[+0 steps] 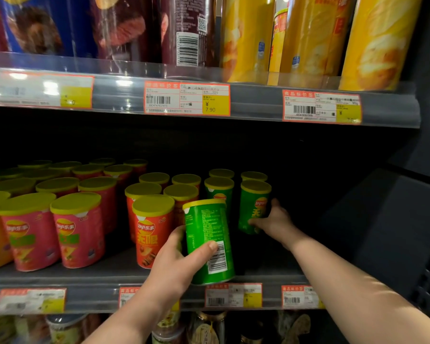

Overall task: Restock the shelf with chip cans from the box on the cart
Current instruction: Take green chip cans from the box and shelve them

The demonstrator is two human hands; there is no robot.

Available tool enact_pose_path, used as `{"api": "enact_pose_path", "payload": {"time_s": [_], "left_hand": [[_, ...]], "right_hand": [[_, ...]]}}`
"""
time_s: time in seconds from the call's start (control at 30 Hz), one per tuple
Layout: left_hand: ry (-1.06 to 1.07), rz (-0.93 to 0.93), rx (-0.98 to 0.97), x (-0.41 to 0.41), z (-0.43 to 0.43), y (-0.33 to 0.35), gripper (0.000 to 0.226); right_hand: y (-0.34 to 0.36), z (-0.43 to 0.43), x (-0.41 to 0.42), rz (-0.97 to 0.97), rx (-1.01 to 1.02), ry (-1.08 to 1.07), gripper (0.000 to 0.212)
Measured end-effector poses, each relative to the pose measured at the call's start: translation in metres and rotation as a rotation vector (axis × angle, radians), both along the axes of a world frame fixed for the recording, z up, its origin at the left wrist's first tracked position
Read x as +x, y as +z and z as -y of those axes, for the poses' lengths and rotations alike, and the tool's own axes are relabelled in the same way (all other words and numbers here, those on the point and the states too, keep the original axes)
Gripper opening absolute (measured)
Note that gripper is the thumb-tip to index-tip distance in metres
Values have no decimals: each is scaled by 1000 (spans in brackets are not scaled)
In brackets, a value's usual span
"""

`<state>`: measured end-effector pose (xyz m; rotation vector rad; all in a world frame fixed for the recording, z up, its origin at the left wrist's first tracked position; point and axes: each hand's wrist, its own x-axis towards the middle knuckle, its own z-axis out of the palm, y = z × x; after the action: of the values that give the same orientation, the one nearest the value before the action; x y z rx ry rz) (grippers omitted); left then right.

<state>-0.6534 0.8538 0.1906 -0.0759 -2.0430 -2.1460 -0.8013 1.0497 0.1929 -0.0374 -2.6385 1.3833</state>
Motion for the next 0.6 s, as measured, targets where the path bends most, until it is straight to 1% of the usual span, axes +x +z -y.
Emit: {"api": "enact_pose_path", "payload": {"time_s": [0.13,0.2,0.23,0.27,0.3,0.33,0.37,0.4,0.43,0.47,0.5,0.53,0.57,0.6], "left_hand": [[0,-6,8,-1,1,-1,55],[-5,-3,18,-1,1,-2,56],[-7,-2,20,-1,1,-2,56],[-6,-3,21,-1,1,-2,55],[-6,-8,18,-2,1,-2,55],[-7,-13,17,-2,1,-2,54],[-9,-21,12,-3,1,-1,54],[-9,-28,1,-5,0,-1,54],[-11,-34,-16,-6,-1,0,56],[-20,-46,-27,-7,-3,1,58],[-35,-56,-37,-9,-4,0,60],[-53,-65,-48,-10,-6,0,60],[-73,-75,-62,-11,-7,1,58],[-86,-79,-79,-12,-7,1,58]], "right_hand": [[0,1,-3,-3,-6,-34,68],[-2,0,-4,-10,-42,-40,78],[-3,-1,-3,-44,-62,-61,81],[-1,-1,2,-102,-85,-94,80],[3,0,10,-190,-113,-125,73],[6,1,19,-265,-153,-124,60],[10,2,28,-303,-204,-64,47],[13,3,37,-282,-258,58,35],[16,6,47,-192,-303,235,31],[16,9,57,-60,-331,423,39],[14,11,64,63,-321,559,59],[12,13,69,151,-290,644,78],[10,15,73,196,-284,698,84],[9,18,76,200,-292,722,83]]}}
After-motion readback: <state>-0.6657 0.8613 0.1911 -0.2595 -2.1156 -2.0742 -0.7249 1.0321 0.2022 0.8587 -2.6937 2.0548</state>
